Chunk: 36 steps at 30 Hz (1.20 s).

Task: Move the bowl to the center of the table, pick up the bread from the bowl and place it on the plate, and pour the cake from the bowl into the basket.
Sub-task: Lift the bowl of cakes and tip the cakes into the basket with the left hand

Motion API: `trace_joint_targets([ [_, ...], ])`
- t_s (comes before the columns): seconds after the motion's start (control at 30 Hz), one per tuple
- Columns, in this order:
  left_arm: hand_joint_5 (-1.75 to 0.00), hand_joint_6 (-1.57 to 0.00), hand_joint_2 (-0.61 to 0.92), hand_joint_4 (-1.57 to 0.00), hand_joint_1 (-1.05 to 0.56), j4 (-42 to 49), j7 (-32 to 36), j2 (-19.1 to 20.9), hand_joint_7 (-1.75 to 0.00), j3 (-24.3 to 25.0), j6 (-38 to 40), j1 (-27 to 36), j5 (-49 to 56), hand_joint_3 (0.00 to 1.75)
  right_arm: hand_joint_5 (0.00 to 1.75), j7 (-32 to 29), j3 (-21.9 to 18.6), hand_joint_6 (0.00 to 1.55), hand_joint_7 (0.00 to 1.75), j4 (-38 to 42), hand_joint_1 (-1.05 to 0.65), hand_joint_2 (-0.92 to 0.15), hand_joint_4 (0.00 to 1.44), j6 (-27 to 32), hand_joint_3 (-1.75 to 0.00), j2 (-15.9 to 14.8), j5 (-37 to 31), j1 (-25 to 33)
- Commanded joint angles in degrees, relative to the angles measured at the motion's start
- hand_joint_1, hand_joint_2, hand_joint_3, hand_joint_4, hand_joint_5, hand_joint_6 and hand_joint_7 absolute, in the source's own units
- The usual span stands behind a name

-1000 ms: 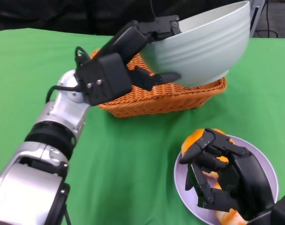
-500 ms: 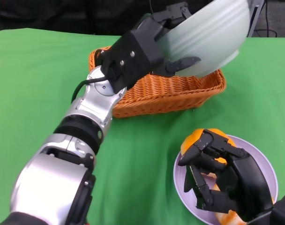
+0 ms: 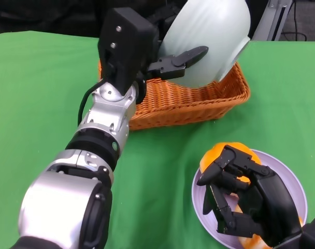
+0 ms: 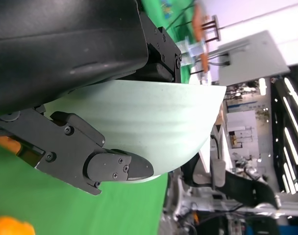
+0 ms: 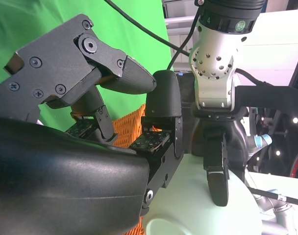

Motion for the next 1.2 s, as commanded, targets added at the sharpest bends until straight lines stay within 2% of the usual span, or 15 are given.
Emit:
trace_joint_targets([
  [0.03, -1.75, -0.51, 0.90, -0.61, -0.23, -0.4, -1.4, -0.7, -1.63, 2.8, 3.5, -3.6, -3.6, 0.51, 1.75, -0.1, -0.4, 0.67, 1.55, 0.1, -0.22, -0.51, 0.73, -0.8, -1.18, -0.3, 0.3, 0.2],
  [0.23, -1.75, -0.48, 0.92, -0.58, -0.21, -0.7, -3.0, -1.1, -1.65, 5.6, 8.6, -4.0, -7.1, 0.52, 1.75, 0.0, -0.4, 0.66, 1.55, -0.4, -0.22, -0.51, 0.73, -0.2, -1.18, -0.4, 0.4, 0.3],
  [0.43, -1.75, -0.62, 0.87, -0.71, -0.15, -0.4, -4.3, -1.4, -1.65, 9.6, 14.4, -5.0, -11.8, 0.56, 1.75, 0.0, -0.5, 0.67, 1.55, -0.1, -0.23, -0.51, 0.74, -0.5, -1.18, -0.3, 0.5, 0.2],
  [0.5, -1.75, -0.66, 0.71, -0.73, -0.10, -0.4, -4.1, -1.5, -1.64, 11.2, 16.2, -5.3, -13.4, 0.85, 1.75, 0.2, -0.5, 0.67, 1.55, 0.0, -0.23, -0.51, 0.75, -0.5, -1.18, -0.3, 0.7, 0.2],
  [0.57, -1.75, -0.67, 0.68, -0.73, -0.09, -0.3, -4.2, -1.4, -1.63, 12.7, 17.9, -5.6, -15.0, 0.95, 1.75, 0.2, -0.4, 0.67, 1.55, -0.6, -0.22, -0.51, 0.75, 0.0, -1.19, -0.4, 0.7, 0.3],
  [0.67, -1.75, -0.67, 0.68, -0.73, -0.09, -0.3, -4.3, -1.3, -1.63, 13.7, 19.2, -5.8, -16.0, 0.97, 1.75, 0.2, -0.4, 0.67, 1.56, -0.6, -0.22, -0.51, 0.75, -0.1, -1.19, -0.5, 0.6, 0.3],
  [0.77, -1.75, -0.68, 0.71, -0.73, -0.11, -0.2, -4.3, -1.3, -1.61, 14.5, 20.1, -6.0, -16.7, 0.93, 1.75, 0.2, -0.4, 0.67, 1.55, -0.3, -0.22, -0.51, 0.74, -0.6, -1.19, -0.5, 0.4, 0.2],
  [0.8, -1.75, -0.68, 0.72, -0.73, -0.11, 0.2, -3.6, -1.2, -1.61, 16.8, 22.7, -6.6, -19.2, 0.93, 1.75, 0.2, -0.4, 0.67, 1.55, -0.3, -0.22, -0.51, 0.74, -0.6, -1.19, -0.5, 0.4, 0.2],
  [0.83, -1.75, -0.71, 0.78, -0.75, -0.13, 0.5, -2.9, -1.1, -1.56, 18.9, 25.2, -7.2, -21.4, 0.80, 1.75, 0.2, -0.4, 0.67, 1.55, -0.4, -0.22, -0.50, 0.74, -0.5, -1.19, -0.5, 0.5, 0.2],
  [0.93, -1.75, -0.70, 0.88, -0.76, -0.14, 0.6, -1.8, -1.0, -1.55, 22.0, 29.4, -8.0, -25.0, 0.62, 1.75, 0.2, -0.5, 0.68, 1.55, -0.4, -0.22, -0.50, 0.74, -0.5, -1.19, -0.4, 0.7, 0.3],
  [1.2, -1.75, -0.66, 0.92, -0.76, -0.11, 0.0, -1.4, -1.1, -1.62, 23.2, 31.5, -8.2, -26.2, 0.59, 1.75, 0.2, -0.4, 0.68, 1.55, 0.2, -0.23, -0.50, 0.75, -1.0, -1.19, -0.4, 0.5, 0.1],
])
